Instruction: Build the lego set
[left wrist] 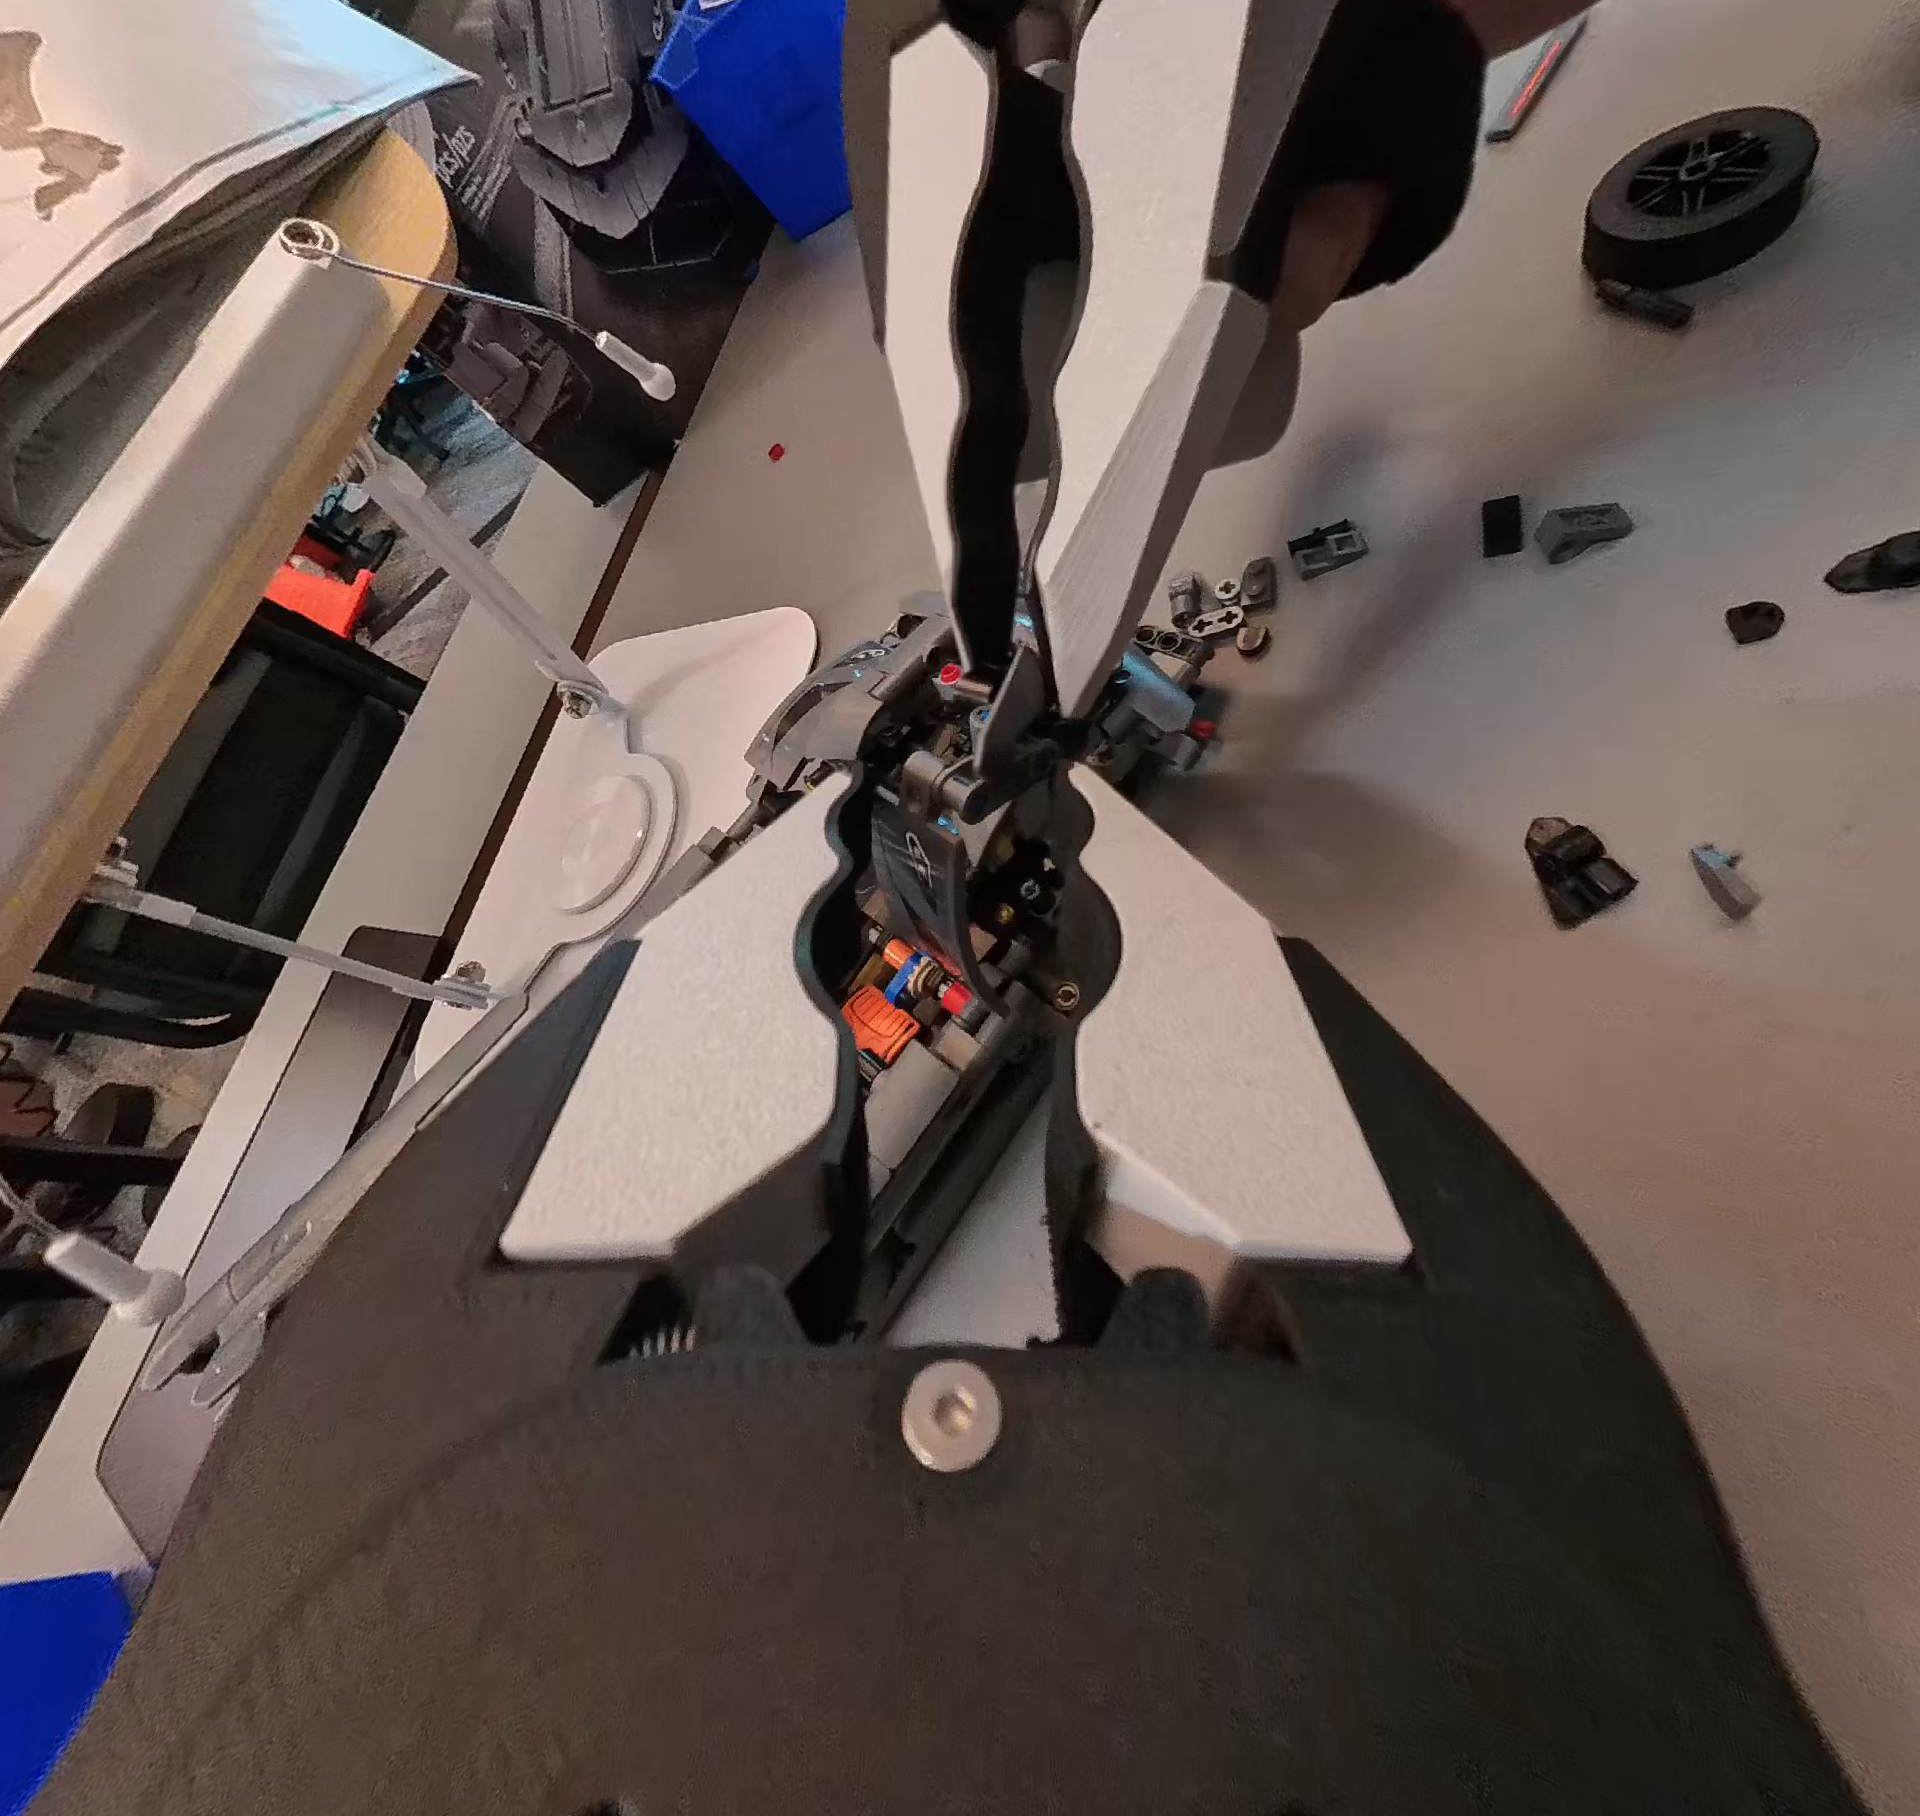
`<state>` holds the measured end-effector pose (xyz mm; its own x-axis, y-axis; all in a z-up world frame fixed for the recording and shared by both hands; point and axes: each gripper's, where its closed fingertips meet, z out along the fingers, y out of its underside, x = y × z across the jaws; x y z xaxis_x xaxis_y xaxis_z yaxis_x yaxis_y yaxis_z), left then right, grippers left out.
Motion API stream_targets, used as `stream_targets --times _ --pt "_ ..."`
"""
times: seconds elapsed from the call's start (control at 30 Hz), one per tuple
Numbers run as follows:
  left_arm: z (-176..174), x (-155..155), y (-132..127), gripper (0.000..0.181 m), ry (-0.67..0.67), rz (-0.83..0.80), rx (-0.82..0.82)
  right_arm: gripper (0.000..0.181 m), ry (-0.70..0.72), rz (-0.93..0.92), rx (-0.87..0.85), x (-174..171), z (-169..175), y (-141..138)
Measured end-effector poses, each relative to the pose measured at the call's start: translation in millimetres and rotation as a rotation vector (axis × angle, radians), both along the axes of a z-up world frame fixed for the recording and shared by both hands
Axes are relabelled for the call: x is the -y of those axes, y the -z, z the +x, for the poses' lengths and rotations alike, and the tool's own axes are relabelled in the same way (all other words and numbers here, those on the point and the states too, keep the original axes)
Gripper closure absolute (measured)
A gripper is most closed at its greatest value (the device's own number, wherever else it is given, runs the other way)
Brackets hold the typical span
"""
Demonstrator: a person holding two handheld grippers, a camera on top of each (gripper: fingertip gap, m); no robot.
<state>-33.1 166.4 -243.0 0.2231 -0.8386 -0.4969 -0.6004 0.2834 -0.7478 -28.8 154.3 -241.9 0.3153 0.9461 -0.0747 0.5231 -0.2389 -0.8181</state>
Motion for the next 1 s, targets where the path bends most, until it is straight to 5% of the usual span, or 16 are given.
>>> stream_targets --times 0.57,0.83,1.0 --pt "0.0 -1.7 0.7 0.151 -0.028 0.006 -0.023 0.168 0.078 -0.192 -0.091 1.7 -0.4 2.2" --pt "-1.1 -3.0 -0.8 0.151 -0.028 -0.011 -0.007 0.143 0.035 -0.085 -0.075 -0.9 10.0 -1.1" --pt "-0.7 -2.9 -0.8 0.151 -0.028 -0.014 -0.008 0.151 0.035 0.048 0.014 -1.5 -1.4 8.0"
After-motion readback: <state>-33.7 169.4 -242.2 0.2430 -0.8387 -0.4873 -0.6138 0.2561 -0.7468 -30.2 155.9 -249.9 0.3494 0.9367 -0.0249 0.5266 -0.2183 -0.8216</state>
